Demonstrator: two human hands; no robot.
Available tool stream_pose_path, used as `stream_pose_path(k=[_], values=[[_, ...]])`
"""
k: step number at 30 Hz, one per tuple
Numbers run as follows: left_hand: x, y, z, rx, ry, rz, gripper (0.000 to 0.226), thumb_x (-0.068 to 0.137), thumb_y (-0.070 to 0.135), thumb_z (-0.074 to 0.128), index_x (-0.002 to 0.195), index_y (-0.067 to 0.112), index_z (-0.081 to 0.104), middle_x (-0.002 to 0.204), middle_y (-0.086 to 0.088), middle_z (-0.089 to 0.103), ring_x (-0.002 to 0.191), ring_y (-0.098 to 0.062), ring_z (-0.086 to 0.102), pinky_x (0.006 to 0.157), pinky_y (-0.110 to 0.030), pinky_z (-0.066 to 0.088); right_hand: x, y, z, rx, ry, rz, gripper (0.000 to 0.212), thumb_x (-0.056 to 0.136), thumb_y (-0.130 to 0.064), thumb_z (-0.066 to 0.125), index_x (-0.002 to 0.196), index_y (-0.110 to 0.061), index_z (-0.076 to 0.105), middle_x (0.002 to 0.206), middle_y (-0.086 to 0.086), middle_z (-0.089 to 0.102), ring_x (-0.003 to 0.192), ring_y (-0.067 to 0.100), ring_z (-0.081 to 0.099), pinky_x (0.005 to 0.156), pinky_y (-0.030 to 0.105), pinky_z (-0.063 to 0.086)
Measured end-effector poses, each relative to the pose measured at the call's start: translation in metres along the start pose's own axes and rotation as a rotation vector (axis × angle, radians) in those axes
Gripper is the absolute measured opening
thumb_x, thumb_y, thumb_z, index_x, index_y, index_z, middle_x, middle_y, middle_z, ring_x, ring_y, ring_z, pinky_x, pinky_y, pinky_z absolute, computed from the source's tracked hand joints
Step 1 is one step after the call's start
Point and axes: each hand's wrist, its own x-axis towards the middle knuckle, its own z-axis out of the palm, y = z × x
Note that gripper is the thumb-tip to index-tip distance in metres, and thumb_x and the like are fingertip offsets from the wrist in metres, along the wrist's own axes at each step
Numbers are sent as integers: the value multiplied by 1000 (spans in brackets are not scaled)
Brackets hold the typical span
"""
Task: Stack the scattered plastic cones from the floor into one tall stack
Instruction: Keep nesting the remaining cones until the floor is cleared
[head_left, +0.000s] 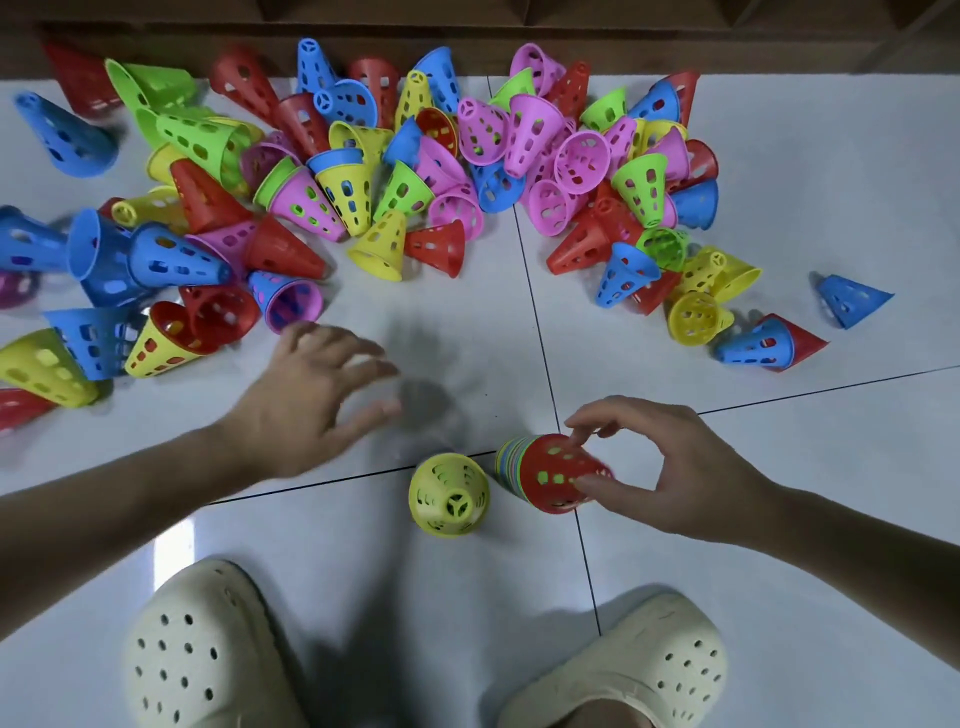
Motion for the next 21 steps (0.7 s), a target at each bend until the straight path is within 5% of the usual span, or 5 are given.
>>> stream_pose_path(k=[5, 9, 14, 19, 21], values=[[3, -60, 0, 93, 161, -459, 56, 99, 59, 33, 132, 20, 55, 117, -14, 55, 104, -37, 51, 90, -50, 42, 41, 6, 1, 32, 52, 28, 9, 87, -26, 70, 93, -18, 69, 83, -12, 70, 85, 12, 65, 79, 20, 48], [12, -92, -6, 126, -18, -518, 63, 97, 55, 46, 150, 23, 38, 135, -20, 47, 118, -44, 50, 97, -56, 49, 100, 22, 15, 33, 66, 32, 4, 90, -13, 69, 94, -15, 69, 94, -8, 67, 93, 14, 63, 81, 34, 52], [27, -84, -7, -40, -83, -575, 49, 99, 52, 44, 141, 27, 50, 135, -14, 45, 116, -41, 56, 99, -50, 49, 182, 44, 37, -43, 206, 60, 26, 88, -22, 69, 112, -15, 65, 117, -4, 53, 106, 6, 51, 94, 34, 50], [25, -77, 5, -204, -88, -574, 29, 90, 46, 68, 97, 21, 56, 113, -4, 43, 86, -23, 61, 81, -40, 56, 233, 55, 49, -239, 210, 89, 60, 84, -31, 70, 138, -11, 53, 143, 10, 47, 134, 29, 41, 112, 30, 30], [20, -78, 10, -215, -125, -570, 44, 82, 49, 76, 108, 23, 52, 116, -2, 46, 84, -16, 61, 77, -39, 59, 245, 61, 53, -287, 216, 103, 72, 83, -38, 70, 146, -13, 45, 150, 9, 42, 140, 28, 35, 117, 37, 30]])
